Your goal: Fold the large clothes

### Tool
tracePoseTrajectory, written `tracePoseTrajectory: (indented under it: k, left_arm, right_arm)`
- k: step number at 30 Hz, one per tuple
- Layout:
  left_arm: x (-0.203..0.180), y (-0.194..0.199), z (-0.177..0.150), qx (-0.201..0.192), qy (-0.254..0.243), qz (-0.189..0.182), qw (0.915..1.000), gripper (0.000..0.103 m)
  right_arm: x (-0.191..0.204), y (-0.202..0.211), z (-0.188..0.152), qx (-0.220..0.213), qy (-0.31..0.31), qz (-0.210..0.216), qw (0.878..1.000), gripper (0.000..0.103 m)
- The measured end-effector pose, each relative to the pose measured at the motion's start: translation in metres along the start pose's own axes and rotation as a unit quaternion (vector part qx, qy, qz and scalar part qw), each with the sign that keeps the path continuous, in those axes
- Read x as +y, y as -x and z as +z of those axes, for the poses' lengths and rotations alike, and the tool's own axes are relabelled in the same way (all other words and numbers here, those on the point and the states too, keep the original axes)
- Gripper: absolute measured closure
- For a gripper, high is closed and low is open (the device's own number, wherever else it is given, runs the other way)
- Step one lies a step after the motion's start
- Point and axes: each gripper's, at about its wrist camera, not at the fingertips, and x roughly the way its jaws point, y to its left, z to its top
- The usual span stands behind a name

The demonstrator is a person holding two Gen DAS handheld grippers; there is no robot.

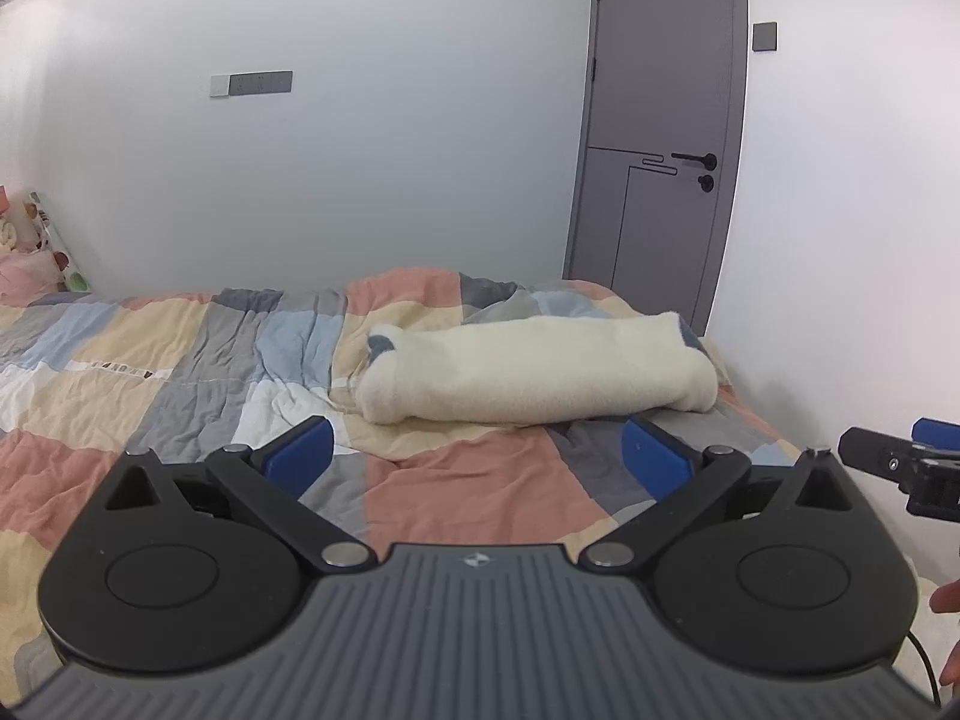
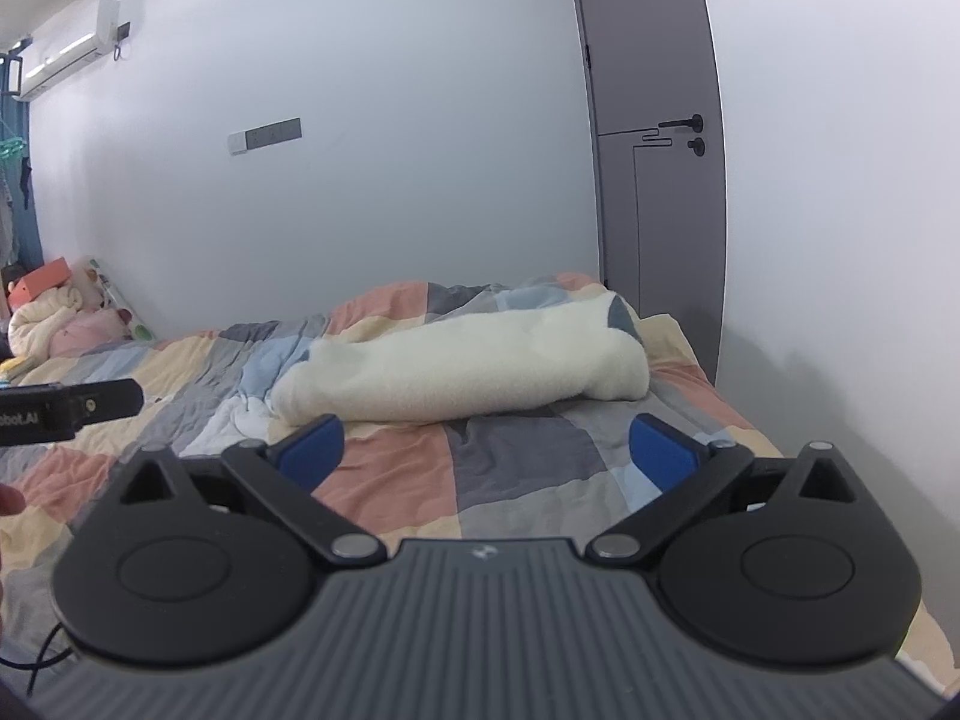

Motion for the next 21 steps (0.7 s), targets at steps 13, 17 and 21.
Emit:
tracePoseTrajectory:
  k: [13, 17, 21]
  left_arm:
    - [0.0002, -0.0024, -0.0024, 0.017, 0.005, 0.003, 0.9998, 0.000]
    - [0.0001, -0.0023, -0.0026, 0.015, 0.003, -0.003, 0.9999, 0.000]
    - [0.0005, -0.0023, -0.0021, 0.015, 0.003, -0.002, 0.9999, 0.000]
  right_arm:
    - [-0.0037, -0.0001, 0.0020, 0.001, -0.009, -0.005, 1.000, 0.000]
    - [-0.0019, -0.0021, 0.0002, 0.005, -0.005, -0.006, 1.000, 0.000]
    - [-0.0023, -0.0037, 0.0003, 0.008, -0.006, -0.003, 1.000, 0.000]
